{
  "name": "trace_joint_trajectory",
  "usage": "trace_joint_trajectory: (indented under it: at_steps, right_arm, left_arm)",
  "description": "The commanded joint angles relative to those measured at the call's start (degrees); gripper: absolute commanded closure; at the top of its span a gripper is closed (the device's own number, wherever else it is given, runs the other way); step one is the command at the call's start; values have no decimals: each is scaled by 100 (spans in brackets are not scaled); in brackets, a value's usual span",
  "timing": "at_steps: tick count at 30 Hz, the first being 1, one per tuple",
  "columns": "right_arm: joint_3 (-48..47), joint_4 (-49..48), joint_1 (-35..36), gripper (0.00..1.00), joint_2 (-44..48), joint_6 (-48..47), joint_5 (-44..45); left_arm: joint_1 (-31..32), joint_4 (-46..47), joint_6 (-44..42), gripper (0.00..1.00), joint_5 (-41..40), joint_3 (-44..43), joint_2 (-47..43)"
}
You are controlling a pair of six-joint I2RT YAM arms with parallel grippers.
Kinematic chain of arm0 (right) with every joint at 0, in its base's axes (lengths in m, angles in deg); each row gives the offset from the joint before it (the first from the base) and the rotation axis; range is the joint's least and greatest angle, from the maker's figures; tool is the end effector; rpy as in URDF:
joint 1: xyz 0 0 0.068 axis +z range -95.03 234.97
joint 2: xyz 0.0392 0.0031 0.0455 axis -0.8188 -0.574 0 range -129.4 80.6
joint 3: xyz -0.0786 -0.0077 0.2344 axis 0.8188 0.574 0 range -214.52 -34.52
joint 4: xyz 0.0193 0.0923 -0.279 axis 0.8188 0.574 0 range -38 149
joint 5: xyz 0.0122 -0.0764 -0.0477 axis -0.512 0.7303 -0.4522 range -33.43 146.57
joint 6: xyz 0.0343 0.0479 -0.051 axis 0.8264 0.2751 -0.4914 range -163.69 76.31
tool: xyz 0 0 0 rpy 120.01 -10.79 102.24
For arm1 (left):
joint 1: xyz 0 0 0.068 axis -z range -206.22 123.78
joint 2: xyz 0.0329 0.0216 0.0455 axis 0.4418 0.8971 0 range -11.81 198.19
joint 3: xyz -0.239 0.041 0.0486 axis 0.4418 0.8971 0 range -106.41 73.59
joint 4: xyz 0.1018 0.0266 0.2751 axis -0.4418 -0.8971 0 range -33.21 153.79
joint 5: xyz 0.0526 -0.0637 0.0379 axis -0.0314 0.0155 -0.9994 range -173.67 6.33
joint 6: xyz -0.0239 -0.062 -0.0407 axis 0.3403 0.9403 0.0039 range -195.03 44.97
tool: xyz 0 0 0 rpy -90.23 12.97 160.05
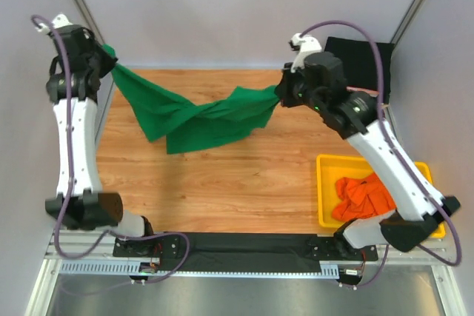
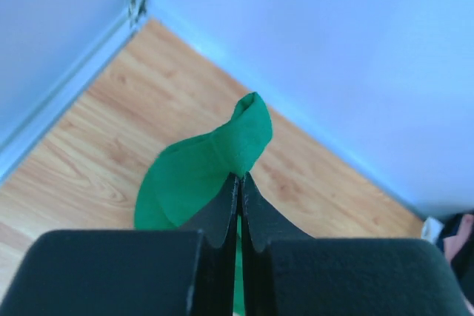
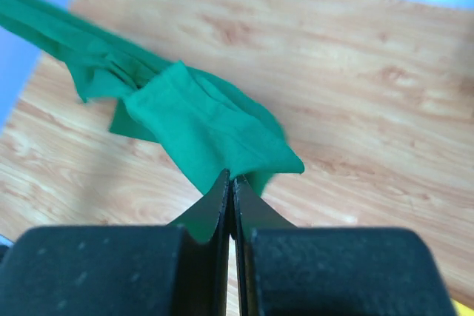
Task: Fold and stack the t-shirts
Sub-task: Flatten the tshirt out
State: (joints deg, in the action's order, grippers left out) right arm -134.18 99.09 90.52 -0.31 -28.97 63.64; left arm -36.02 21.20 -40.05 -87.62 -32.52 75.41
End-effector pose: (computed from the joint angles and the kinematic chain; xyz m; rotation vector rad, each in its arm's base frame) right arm 0.2908 0.1978 0.4285 -0.3015 2.0653 0.4123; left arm 0.3762 0.0697 0.4418 -0.7992 1.8223 -0.2164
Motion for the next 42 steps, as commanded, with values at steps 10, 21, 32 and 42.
trace_joint_trajectory:
  at_steps: [10,21,32,42]
  right_arm:
    - [1641,-200,5,100,2412,531,163]
    - [2214,99,5,100,1490,1235,355]
    - [2819,-208,-4,100,1024,1015,577]
    - [3198,-657,-13,100,848,954,321]
  left_arm:
    - [-48,-935,-888,100,585,-13,-87]
    - [690,-2100,-1267,23,660,-578,2654]
    - [-338,-709,-387,21,351,4023,-1370]
    - [725,-338,140,27,913,5854,-1875]
